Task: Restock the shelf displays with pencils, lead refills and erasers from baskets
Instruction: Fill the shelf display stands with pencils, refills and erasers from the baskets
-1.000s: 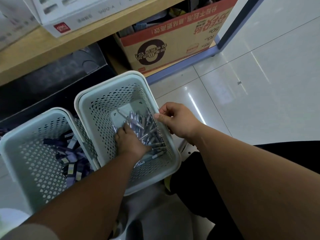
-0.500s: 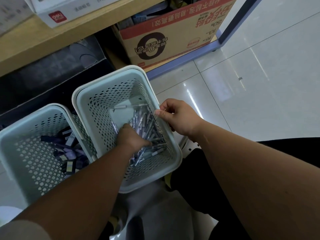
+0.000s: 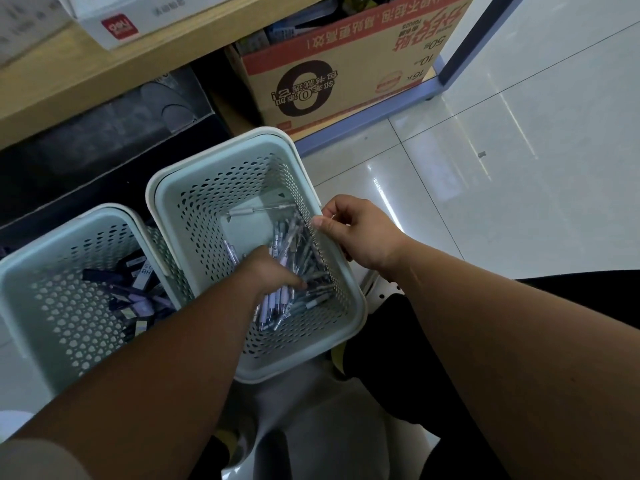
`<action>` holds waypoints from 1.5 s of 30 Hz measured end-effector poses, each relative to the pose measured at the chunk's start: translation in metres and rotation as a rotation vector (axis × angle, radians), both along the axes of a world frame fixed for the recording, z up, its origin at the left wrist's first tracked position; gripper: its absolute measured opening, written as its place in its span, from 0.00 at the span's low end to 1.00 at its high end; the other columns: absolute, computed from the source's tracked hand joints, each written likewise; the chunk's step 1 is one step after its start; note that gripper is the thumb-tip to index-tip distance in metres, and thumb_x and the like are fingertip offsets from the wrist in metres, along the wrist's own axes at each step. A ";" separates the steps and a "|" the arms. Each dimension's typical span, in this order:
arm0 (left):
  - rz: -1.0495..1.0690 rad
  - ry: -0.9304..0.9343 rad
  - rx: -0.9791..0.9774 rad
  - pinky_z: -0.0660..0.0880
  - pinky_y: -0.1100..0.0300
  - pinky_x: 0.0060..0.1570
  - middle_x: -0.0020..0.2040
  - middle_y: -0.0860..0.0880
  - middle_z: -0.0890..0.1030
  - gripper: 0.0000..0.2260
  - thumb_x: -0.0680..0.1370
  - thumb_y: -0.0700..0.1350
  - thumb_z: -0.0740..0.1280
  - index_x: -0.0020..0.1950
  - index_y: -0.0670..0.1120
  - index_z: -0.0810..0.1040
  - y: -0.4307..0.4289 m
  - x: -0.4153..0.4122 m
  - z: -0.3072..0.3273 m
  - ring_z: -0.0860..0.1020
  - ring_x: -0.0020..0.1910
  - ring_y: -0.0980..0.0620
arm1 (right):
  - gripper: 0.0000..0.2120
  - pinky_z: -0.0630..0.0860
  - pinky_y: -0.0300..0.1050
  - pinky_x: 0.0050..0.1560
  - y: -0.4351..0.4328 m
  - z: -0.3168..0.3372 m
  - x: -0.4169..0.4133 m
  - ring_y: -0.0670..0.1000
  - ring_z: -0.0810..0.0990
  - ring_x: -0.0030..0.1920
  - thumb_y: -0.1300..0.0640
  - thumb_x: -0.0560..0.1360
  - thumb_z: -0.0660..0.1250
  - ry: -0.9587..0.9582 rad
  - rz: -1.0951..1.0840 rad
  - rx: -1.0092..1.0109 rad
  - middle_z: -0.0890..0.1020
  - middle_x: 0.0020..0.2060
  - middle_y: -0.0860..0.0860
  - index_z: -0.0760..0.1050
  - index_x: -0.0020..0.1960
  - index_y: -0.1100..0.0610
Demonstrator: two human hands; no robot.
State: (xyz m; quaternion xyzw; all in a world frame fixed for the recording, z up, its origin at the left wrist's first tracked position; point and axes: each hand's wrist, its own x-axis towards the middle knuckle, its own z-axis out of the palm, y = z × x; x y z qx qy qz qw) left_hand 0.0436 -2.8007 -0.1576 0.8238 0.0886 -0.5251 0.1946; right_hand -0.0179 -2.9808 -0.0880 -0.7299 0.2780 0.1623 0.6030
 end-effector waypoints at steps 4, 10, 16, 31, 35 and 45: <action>-0.070 0.115 0.000 0.74 0.44 0.62 0.68 0.39 0.75 0.44 0.60 0.45 0.84 0.71 0.38 0.69 -0.008 0.015 0.007 0.74 0.64 0.38 | 0.10 0.74 0.41 0.34 0.001 0.001 -0.001 0.48 0.77 0.33 0.50 0.78 0.71 0.000 0.002 -0.013 0.81 0.36 0.53 0.76 0.44 0.55; -0.082 0.237 -0.024 0.77 0.48 0.53 0.63 0.43 0.78 0.38 0.60 0.46 0.84 0.66 0.40 0.74 -0.005 0.014 0.005 0.76 0.59 0.41 | 0.11 0.81 0.50 0.42 0.000 0.001 -0.001 0.51 0.80 0.37 0.49 0.78 0.71 0.000 0.015 -0.031 0.84 0.41 0.58 0.77 0.47 0.57; -0.035 0.303 -0.061 0.77 0.44 0.60 0.52 0.43 0.85 0.32 0.49 0.50 0.83 0.51 0.41 0.84 0.000 0.011 -0.004 0.81 0.53 0.42 | 0.12 0.81 0.54 0.44 -0.001 -0.002 -0.002 0.52 0.79 0.37 0.48 0.79 0.70 -0.007 0.019 -0.034 0.83 0.41 0.60 0.76 0.47 0.57; 0.058 0.169 -0.116 0.75 0.58 0.27 0.32 0.42 0.81 0.19 0.64 0.37 0.82 0.50 0.38 0.78 -0.010 -0.009 0.029 0.79 0.25 0.46 | 0.12 0.76 0.46 0.39 0.001 -0.003 -0.003 0.50 0.76 0.35 0.48 0.79 0.70 -0.013 0.016 -0.037 0.80 0.36 0.55 0.76 0.45 0.56; 0.111 0.120 -0.143 0.72 0.62 0.31 0.36 0.46 0.81 0.17 0.65 0.36 0.81 0.49 0.40 0.78 -0.008 -0.012 0.029 0.78 0.32 0.49 | 0.11 0.75 0.46 0.39 0.001 -0.002 -0.003 0.50 0.75 0.34 0.47 0.79 0.70 -0.022 0.027 -0.038 0.80 0.37 0.55 0.75 0.44 0.54; 0.297 -0.031 -0.217 0.71 0.62 0.32 0.43 0.46 0.80 0.14 0.68 0.31 0.75 0.44 0.46 0.75 -0.007 -0.017 0.041 0.79 0.40 0.49 | 0.11 0.75 0.45 0.40 0.002 -0.001 -0.001 0.50 0.76 0.36 0.48 0.79 0.69 -0.006 0.026 -0.025 0.79 0.36 0.50 0.73 0.41 0.51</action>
